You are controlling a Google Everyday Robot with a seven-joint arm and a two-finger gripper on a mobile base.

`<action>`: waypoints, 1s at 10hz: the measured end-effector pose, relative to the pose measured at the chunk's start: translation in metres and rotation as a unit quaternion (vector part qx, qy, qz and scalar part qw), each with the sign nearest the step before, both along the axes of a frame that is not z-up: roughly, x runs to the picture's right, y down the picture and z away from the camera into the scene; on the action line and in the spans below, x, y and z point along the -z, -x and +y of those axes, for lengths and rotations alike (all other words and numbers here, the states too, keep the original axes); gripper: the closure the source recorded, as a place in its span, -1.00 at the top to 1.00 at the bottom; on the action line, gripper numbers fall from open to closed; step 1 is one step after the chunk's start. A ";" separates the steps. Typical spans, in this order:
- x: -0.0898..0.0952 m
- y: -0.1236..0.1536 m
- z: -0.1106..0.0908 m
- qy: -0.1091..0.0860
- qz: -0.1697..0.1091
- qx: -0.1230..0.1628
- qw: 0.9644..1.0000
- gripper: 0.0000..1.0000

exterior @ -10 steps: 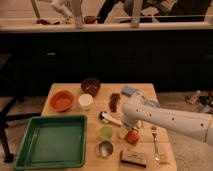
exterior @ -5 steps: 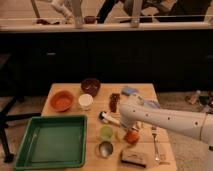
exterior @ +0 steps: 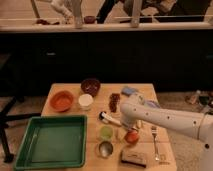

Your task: Wipe purple bowl with brush

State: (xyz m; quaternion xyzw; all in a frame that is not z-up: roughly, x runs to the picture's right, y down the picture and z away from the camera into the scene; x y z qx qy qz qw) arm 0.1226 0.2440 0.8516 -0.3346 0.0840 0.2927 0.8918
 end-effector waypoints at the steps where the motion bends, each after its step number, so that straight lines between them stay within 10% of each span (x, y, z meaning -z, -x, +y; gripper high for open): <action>1: 0.001 -0.001 -0.001 0.000 0.001 0.001 1.000 -0.09; 5: 0.006 -0.004 -0.008 -0.002 0.003 -0.002 1.000 -0.87; 10: 0.008 -0.004 -0.003 0.004 0.000 -0.001 1.000 -1.00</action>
